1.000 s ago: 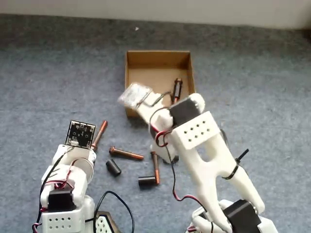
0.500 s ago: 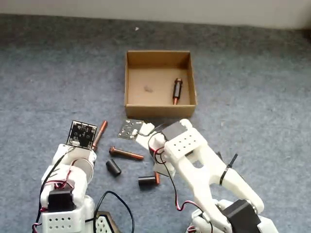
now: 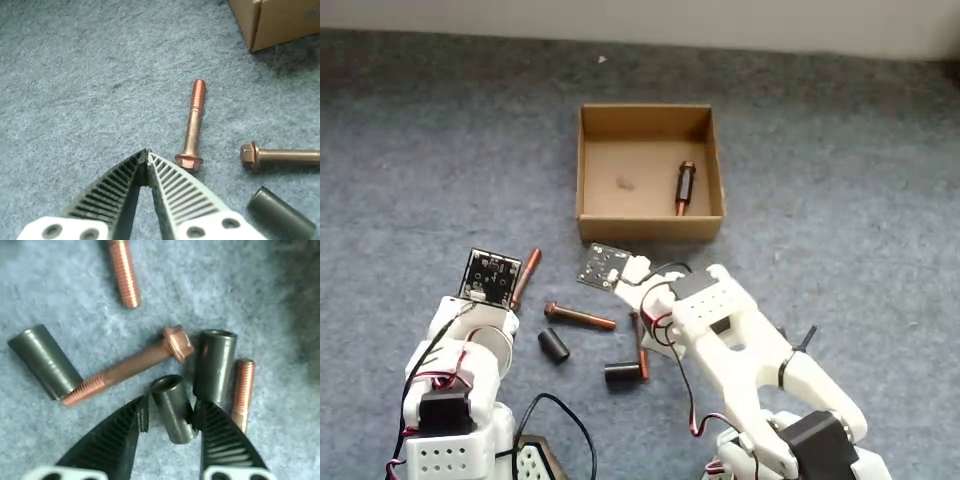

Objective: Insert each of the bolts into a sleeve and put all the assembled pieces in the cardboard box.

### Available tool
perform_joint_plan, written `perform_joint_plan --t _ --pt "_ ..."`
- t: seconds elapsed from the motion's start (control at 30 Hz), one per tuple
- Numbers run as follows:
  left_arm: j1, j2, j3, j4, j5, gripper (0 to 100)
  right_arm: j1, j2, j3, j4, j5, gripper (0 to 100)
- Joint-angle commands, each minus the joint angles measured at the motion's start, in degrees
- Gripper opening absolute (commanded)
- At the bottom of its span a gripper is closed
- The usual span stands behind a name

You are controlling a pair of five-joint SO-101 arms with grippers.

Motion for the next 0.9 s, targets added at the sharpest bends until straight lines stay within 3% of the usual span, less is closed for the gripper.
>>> perform_joint_plan --t 0.0,0.27,0.43,0.57,0.87 --pt "-0.48 -0.66 -0.13 -0.62 -0.62 1 0.66 -0.31 0.31 -1.8 0.35 13.3" --pt "-0.48 -0.66 -0.13 -0.62 -0.62 1 0.92 13.41 -2.68 0.57 -0.09 12.7" --pt "-0.48 -0.66 -0.13 -0.62 -0.7 1 0.92 13.41 -5.49 2.68 -0.09 0.4" --pt "-0.48 -0.66 -0.13 -0.62 -0.7 1 0.92 13.32 -5.58 4.79 -0.09 0.5" --pt "-0.4 -0.66 -0.13 -0.62 -0.7 1 0.57 -6.2 -8.57 15.43 -9.49 0.5"
